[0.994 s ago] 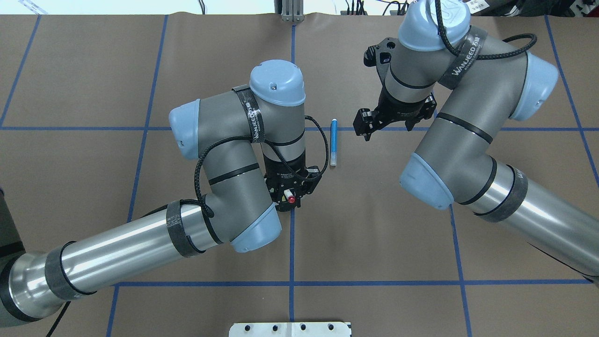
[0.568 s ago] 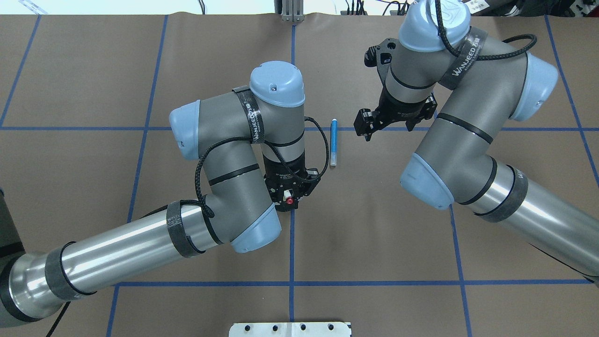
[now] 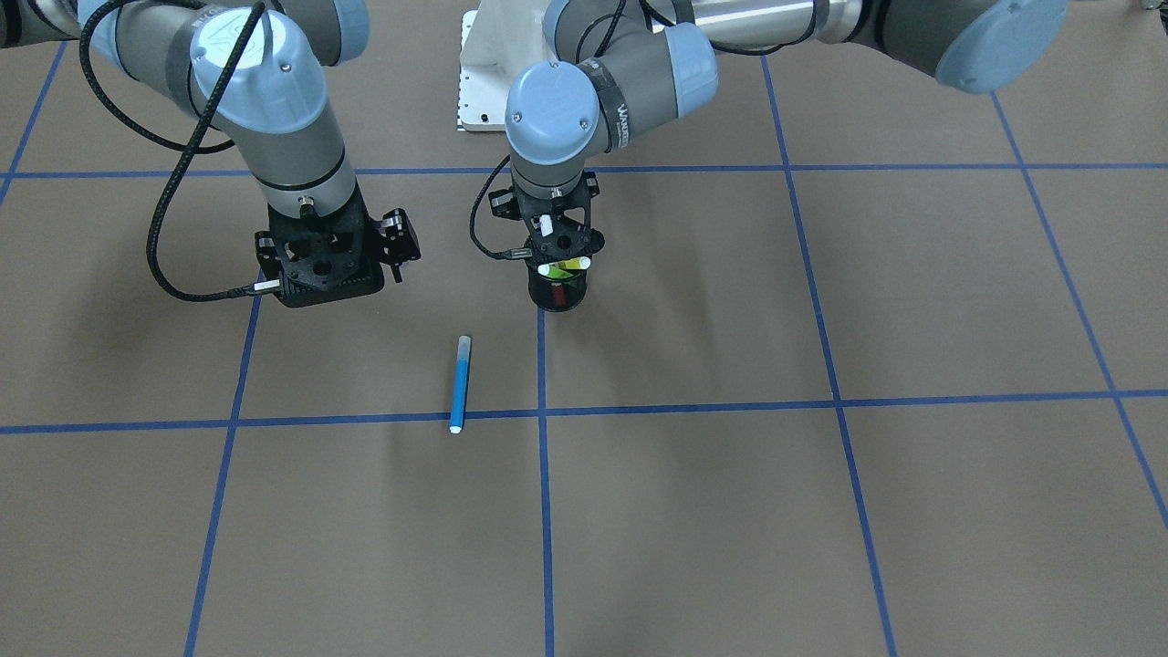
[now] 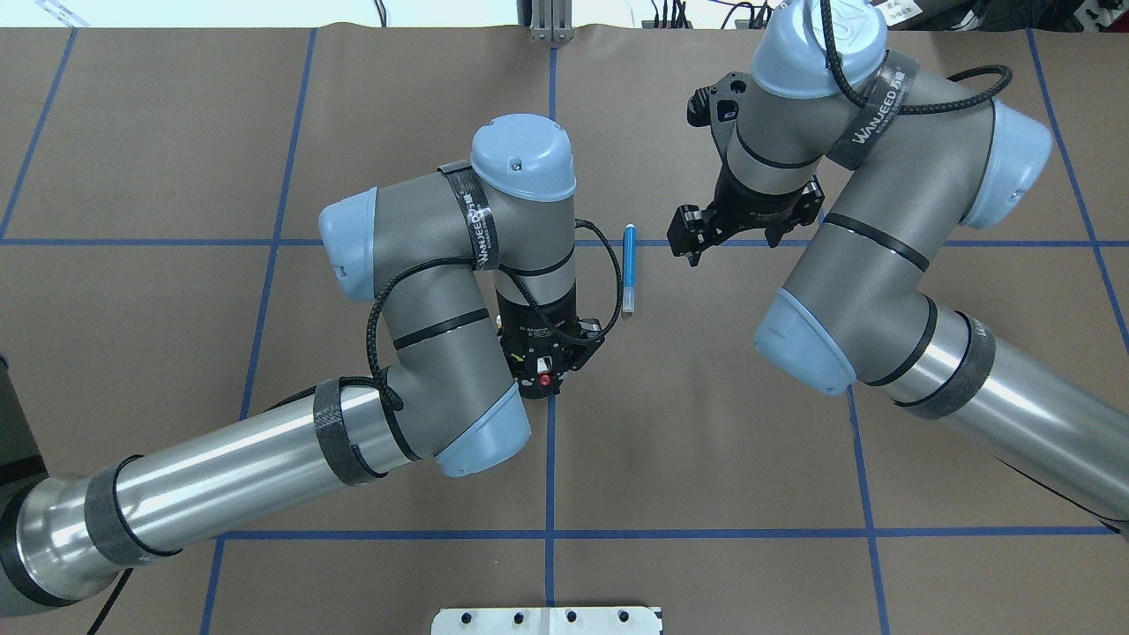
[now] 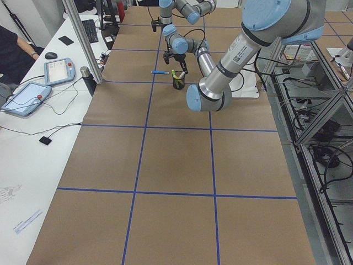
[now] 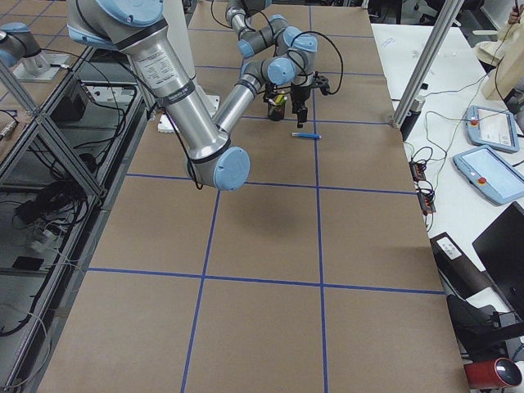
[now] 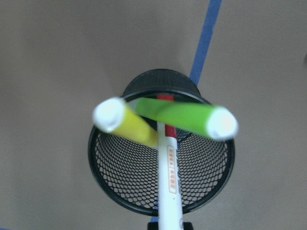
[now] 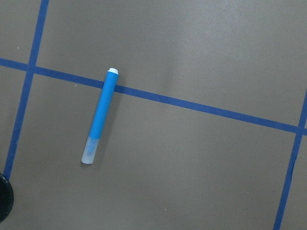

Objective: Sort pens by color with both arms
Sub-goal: 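Grasp the red-capped white marker with the left gripper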

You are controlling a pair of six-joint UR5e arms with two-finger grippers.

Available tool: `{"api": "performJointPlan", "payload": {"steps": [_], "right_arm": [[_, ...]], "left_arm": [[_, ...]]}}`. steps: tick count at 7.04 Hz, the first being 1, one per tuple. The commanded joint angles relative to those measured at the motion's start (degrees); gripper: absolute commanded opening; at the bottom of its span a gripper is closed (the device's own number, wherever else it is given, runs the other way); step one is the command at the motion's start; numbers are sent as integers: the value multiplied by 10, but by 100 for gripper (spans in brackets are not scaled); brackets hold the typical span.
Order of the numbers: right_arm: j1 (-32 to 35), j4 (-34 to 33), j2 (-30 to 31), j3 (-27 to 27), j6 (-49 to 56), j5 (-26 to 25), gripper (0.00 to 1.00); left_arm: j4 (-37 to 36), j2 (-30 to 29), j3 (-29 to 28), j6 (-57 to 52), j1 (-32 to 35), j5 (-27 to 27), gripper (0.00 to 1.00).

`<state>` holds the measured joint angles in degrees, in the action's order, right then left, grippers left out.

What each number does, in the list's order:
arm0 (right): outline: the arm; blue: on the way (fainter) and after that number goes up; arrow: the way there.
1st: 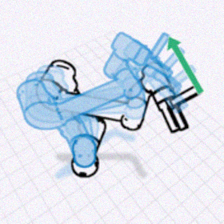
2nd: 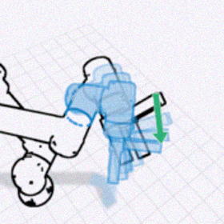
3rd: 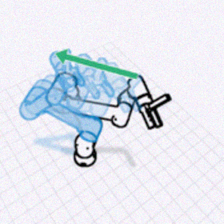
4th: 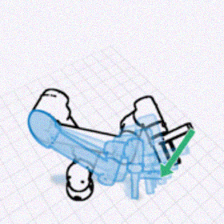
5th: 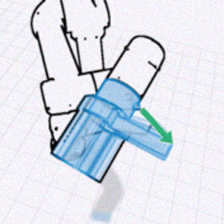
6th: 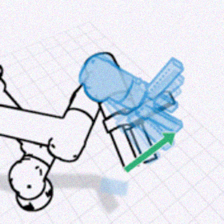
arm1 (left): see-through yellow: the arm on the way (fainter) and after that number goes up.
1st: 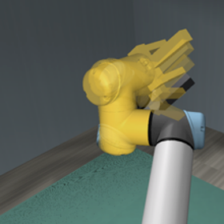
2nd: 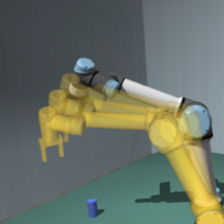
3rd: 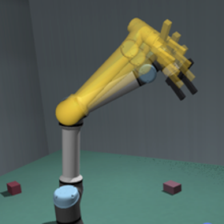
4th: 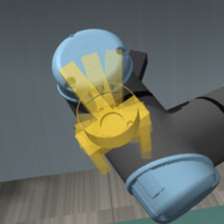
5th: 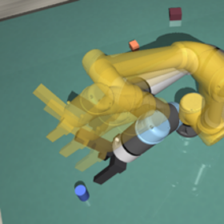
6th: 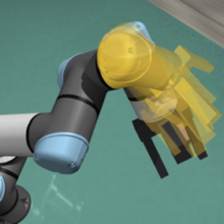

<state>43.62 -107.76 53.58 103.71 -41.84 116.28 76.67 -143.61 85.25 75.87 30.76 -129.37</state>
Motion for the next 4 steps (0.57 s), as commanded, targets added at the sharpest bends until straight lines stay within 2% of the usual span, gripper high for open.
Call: {"api": "performJointPlan", "payload": {"steps": [1,2,4], "right_arm": [[1,0,0,0,0,0,99],[1,0,0,0,0,0,99],[1,0,-1,0,-1,0,99]], "left_arm": [[-1,1,6,-4,0,0,11],[-3,2,18,-4,0,-8,11],[-53,3,72,-6,1,-11,11]]}}
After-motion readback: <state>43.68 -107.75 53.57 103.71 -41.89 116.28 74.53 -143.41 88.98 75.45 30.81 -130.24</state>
